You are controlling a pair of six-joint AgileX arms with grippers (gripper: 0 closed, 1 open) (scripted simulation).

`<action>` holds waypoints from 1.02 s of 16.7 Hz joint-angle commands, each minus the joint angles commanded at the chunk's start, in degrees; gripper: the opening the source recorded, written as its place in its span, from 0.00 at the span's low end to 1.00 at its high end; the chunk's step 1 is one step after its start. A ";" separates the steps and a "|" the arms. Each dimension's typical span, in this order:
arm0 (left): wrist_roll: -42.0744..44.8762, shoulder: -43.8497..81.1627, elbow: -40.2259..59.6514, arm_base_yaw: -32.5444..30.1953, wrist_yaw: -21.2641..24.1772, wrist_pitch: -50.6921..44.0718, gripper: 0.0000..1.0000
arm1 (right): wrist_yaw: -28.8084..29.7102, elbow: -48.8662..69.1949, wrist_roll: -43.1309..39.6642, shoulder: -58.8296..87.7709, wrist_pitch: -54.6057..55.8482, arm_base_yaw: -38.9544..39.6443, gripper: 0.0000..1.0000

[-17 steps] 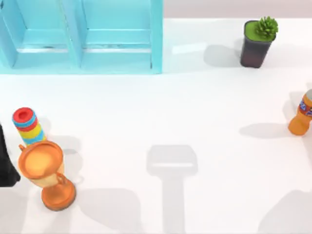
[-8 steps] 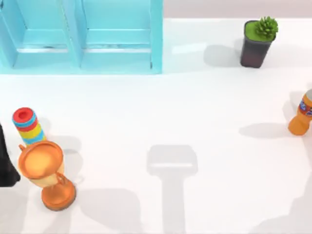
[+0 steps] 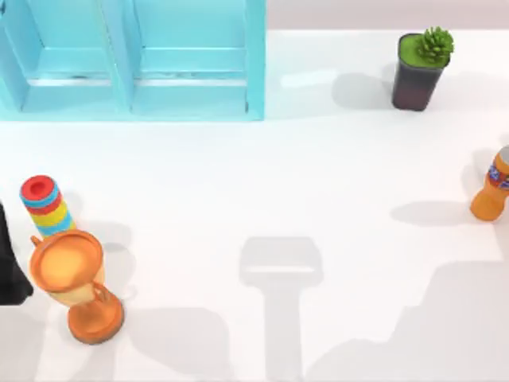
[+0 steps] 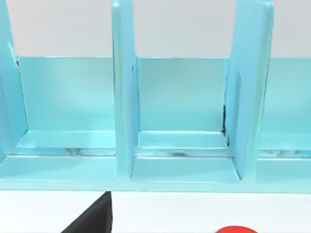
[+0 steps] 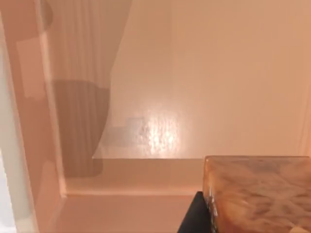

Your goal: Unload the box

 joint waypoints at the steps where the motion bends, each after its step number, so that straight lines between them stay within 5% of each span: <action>1: 0.00 0.00 0.00 0.00 0.00 0.00 1.00 | 0.00 0.03 0.05 0.07 -0.11 0.07 0.00; 9: 0.00 0.00 0.00 0.00 0.00 0.00 1.00 | -2.09 6.13 5.67 0.87 0.18 5.96 0.00; 17: 0.00 0.00 0.00 0.00 0.00 0.00 1.00 | -5.29 34.78 40.55 16.15 1.66 34.40 0.00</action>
